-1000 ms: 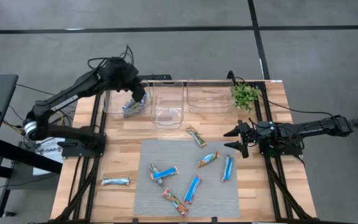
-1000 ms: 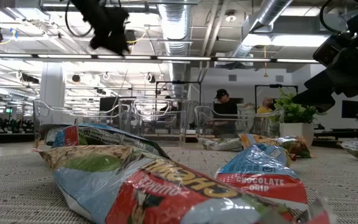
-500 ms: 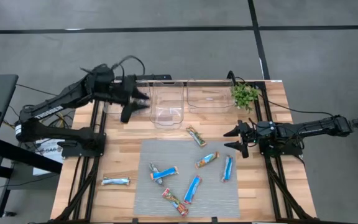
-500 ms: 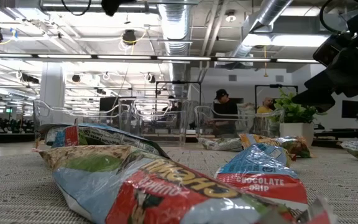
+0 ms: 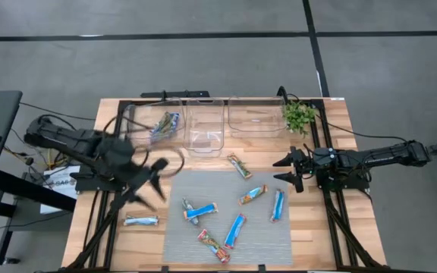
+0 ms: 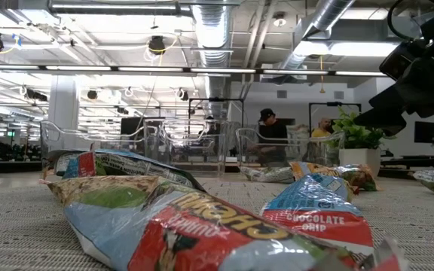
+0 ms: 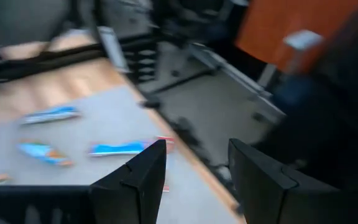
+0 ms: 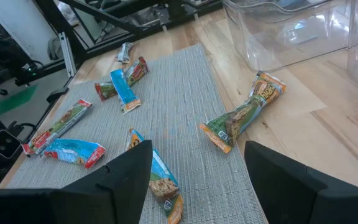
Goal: Pick and place Granola Bars by type
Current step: Put the yellow granola bar into the center transparent bin
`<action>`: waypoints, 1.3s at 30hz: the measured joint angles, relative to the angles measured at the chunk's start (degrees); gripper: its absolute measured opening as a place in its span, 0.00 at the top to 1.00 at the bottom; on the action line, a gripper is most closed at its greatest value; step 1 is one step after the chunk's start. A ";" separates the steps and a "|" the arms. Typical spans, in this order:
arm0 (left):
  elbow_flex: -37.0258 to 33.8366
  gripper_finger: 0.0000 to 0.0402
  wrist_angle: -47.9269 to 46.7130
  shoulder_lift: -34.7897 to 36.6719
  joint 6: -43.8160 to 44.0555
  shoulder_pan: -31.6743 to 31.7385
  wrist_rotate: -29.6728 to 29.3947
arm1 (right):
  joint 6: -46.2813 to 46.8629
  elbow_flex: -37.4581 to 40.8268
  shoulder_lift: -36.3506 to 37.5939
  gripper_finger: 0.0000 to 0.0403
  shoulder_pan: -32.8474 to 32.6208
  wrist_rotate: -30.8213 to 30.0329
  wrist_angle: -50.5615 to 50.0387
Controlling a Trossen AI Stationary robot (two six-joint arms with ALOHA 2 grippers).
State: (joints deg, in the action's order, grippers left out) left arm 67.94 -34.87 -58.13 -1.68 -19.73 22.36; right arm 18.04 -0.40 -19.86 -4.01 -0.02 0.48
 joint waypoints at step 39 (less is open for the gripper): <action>0.00 0.59 -35.64 -34.64 23.98 -10.64 -19.91 | 0.00 0.00 0.00 0.38 -0.01 -0.01 -0.01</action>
State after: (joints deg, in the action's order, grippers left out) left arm 67.94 -70.52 -92.77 22.30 -30.37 2.45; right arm 18.04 -0.40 -19.86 -4.02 -0.03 0.47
